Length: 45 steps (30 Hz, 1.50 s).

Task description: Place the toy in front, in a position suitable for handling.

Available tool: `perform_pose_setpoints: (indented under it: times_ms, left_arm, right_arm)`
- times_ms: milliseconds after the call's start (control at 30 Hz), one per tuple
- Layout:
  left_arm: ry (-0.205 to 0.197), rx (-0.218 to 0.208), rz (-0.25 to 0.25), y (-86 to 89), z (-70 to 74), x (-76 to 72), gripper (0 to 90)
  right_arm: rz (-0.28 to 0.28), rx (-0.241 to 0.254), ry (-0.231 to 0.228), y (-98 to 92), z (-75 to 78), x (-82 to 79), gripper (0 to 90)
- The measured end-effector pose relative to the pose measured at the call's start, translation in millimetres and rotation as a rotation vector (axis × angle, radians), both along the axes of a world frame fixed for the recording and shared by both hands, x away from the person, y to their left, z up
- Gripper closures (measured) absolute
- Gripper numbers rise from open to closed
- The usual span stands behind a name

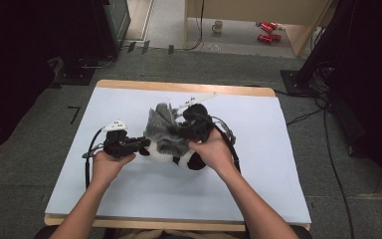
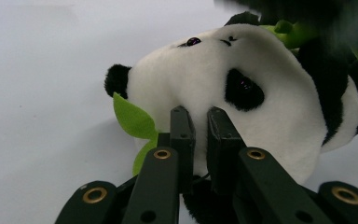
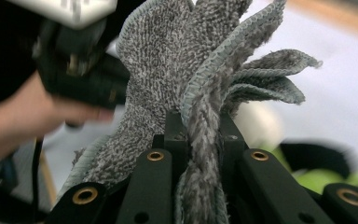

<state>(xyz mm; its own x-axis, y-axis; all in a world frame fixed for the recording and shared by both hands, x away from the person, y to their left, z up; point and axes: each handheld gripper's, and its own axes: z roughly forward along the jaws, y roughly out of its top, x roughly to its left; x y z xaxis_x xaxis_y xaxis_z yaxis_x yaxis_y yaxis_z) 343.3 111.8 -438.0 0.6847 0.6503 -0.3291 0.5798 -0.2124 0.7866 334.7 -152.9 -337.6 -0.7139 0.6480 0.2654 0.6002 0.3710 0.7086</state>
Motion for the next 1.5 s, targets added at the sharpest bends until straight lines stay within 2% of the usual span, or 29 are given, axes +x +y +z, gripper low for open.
perform_pose_setpoints:
  times_ms: [133, 167, 233, 300, 400, 733, 900, 1000, 1100, 1233, 1367, 1500]
  left_arm:
    - [0.000, 0.009, -0.002, -1.0, -0.2, -0.5, 82.9]
    - [0.000, 0.022, -0.007, -1.8, -0.7, -0.9, 82.9]
    - [-0.013, 0.035, -0.012, -3.2, -1.3, -1.8, 83.0]
    - [-0.016, 0.043, -0.012, -3.4, -1.6, -1.9, 83.2]
    - [-0.008, 0.052, -0.011, -2.5, -2.8, -1.3, 83.4]
    - [-0.005, 0.034, -0.017, -1.6, -3.5, -0.7, 83.3]
    - [-0.008, 0.024, -0.027, -4.3, -1.7, -3.2, 83.2]
    - [-0.006, 0.025, -0.023, -5.0, -1.5, -3.6, 83.3]
    - [0.008, 0.016, -0.021, -4.3, -2.0, -2.7, 83.5]
    - [0.008, 0.019, -0.020, -4.7, -1.8, -2.8, 83.6]
    - [0.003, 0.020, -0.019, -5.0, -1.8, -3.2, 83.7]
    - [0.001, 0.023, -0.016, -4.9, -2.4, -2.5, 83.6]
  right_arm:
    - [0.012, -0.079, 0.060, 1.3, -29.2, -2.8, 80.1]
    - [0.011, -0.092, 0.060, -1.1, -34.9, -1.7, 80.2]
    - [0.005, -0.083, 0.069, -8.0, -40.0, 0.9, 80.3]
    - [-0.001, -0.093, 0.070, -13.4, -38.7, 2.0, 80.4]
    - [-0.014, -0.140, 0.062, -19.2, -35.5, 2.8, 80.4]
    - [-0.070, -0.150, 0.074, -48.2, -31.7, 10.3, 80.4]
    - [-0.107, -0.174, 0.058, -57.9, -28.2, 14.6, 80.4]
    - [-0.117, -0.165, 0.060, -61.7, -26.6, 17.4, 80.4]
    - [-0.102, -0.084, 0.072, -61.5, -20.4, 16.9, 80.6]
    - [-0.068, -0.016, 0.045, -50.5, -2.8, 12.7, 80.7]
    - [-0.024, 0.007, 0.015, -30.3, 13.0, 12.3, 80.7]
    - [0.021, 0.004, 0.035, -13.0, 9.8, 12.5, 80.7]
